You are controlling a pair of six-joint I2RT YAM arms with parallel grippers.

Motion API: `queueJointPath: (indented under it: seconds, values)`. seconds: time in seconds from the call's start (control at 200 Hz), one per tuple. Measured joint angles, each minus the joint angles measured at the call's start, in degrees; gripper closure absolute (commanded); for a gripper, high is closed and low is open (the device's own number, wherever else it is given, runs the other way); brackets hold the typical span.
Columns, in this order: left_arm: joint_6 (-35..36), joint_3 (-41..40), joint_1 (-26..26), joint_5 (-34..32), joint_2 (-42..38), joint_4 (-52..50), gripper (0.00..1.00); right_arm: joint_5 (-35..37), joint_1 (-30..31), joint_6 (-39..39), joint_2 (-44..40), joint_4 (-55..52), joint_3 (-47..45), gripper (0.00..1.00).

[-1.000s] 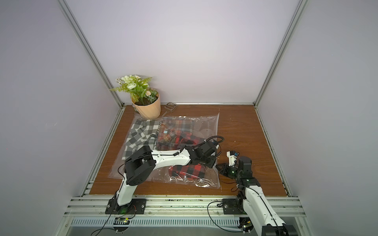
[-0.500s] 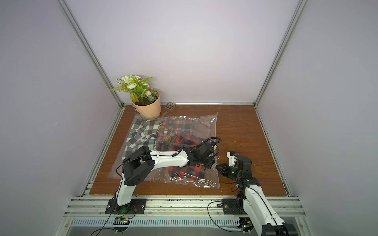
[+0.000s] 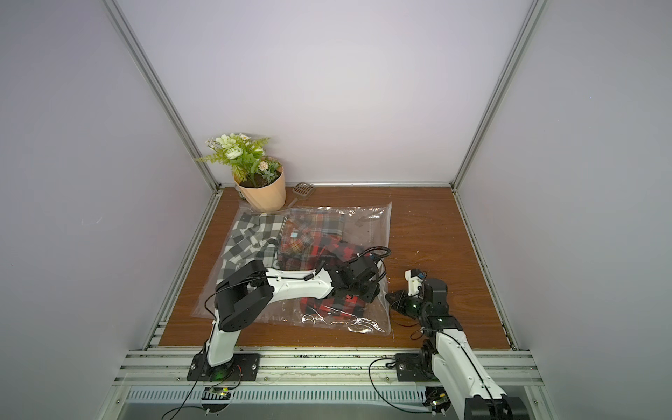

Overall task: Take the shirt out of the vacuum bag
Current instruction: Open the vacuum bag at the center of the board.

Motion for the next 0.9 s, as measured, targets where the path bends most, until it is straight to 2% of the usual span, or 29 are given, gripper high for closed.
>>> queueJointPath:
  seconds: [0.375,0.7,0.866,0.901]
  values:
    - [-0.9,6.0,0.0,1.2,3.7,-3.3,0.57,-0.1,0.0,0.0,-1.4,0.1,0.0,1.0]
    - [-1.2,10.2,-0.1,2.5,6.9,-5.0,0.82,-0.1,-0.1,0.0,-2.8,-0.1,0.0,1.0]
    - [-1.5,10.8,-0.3,3.5,7.3,-5.0,0.99,0.0,-0.1,-0.1,-2.8,-0.4,0.0,1.0]
    - [-1.5,10.8,-0.3,3.7,7.3,-4.9,1.0,0.0,-0.1,-0.1,-2.8,-0.4,0.0,1.0]
